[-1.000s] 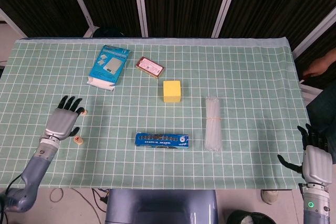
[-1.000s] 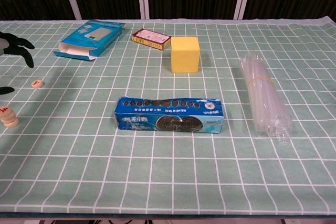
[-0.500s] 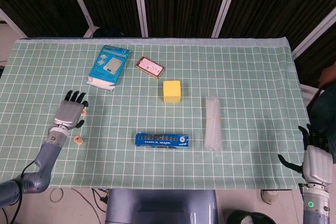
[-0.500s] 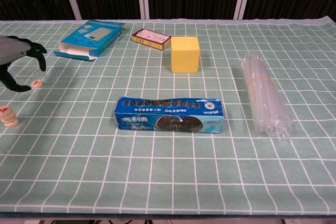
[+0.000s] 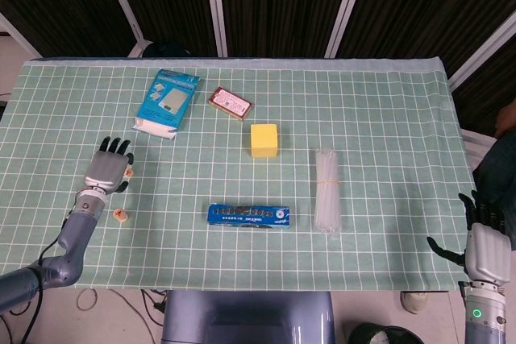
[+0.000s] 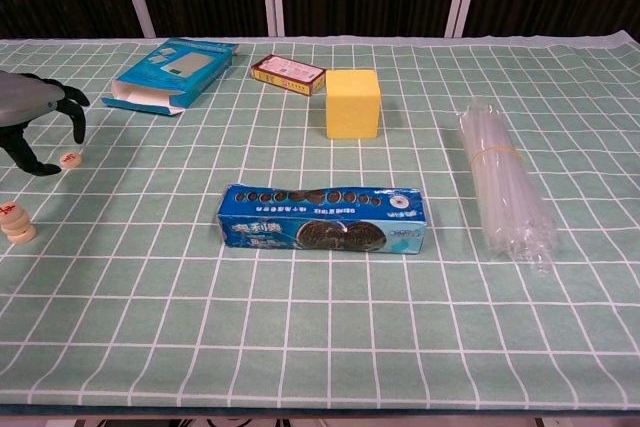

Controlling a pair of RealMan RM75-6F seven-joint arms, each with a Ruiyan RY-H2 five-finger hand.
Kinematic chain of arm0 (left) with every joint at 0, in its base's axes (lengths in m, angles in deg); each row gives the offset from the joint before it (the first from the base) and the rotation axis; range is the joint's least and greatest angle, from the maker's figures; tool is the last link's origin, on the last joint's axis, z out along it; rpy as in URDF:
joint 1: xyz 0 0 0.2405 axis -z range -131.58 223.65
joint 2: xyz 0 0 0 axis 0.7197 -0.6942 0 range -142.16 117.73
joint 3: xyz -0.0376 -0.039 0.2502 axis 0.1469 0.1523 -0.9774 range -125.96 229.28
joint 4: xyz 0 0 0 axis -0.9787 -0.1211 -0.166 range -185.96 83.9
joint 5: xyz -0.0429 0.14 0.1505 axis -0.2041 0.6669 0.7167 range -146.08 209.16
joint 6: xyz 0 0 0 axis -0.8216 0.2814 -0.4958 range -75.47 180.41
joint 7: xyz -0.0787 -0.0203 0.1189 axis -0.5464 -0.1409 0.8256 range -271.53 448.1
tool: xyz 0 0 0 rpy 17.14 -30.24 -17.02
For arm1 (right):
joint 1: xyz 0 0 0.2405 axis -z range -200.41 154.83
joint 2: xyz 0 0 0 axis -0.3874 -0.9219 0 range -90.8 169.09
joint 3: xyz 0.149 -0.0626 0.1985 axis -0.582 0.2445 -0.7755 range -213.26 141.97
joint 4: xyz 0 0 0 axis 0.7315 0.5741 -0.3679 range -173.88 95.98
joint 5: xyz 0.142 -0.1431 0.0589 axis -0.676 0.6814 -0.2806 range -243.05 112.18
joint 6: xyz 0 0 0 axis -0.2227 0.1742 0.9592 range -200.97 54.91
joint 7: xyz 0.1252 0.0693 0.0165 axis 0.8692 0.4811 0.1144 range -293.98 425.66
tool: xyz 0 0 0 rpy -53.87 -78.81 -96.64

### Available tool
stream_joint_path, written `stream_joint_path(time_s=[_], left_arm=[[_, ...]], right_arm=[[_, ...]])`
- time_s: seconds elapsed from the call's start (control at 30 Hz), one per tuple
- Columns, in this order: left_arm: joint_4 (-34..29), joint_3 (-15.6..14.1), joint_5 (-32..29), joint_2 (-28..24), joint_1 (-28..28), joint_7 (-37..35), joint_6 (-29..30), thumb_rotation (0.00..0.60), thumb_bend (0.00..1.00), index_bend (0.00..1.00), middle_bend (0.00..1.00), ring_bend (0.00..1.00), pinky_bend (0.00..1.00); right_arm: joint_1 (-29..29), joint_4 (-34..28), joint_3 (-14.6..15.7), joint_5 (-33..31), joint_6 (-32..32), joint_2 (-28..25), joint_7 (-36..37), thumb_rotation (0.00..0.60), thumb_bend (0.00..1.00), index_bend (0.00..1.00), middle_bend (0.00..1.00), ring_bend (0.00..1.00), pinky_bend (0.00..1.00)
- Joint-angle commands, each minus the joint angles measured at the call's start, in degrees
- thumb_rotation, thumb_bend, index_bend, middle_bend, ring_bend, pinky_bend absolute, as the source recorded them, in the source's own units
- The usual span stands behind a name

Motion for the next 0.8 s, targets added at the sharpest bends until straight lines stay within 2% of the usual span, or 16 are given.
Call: stream_joint_path(time_s=[0.03,0.37,0.8], left_arm=[[0.76,-0.37,-0.38,0.43,0.19,0.08,-0.06,0.6,0.28,0.4,0.07,0.0,0.0],[3.33,-1.19,-1.18,2.41,1.05,0.34,-0.21,0.6,0.3,0.42,0.07,0.0,0.0],[3.44,-2.21,-1.33,3.1,1.21,1.23,0.96,0.6,0.31,0.47,0.08,0.0,0.0]], right_arm=[[0.0,0.0,0.0,-0.09,0.02,0.03,-0.06,0.6,0.27,0.12,0.06,0.02,0.0],[0.0,-0.18,-0.15,-0.53,0.12,0.04,0.03,0.6,0.27,0.12,0.06,0.02,0.0],[0.0,-0.17,-0.27,-0.76,0.06,0.03,0.08,0.6,0.27,0.12,0.06,0.02,0.0]])
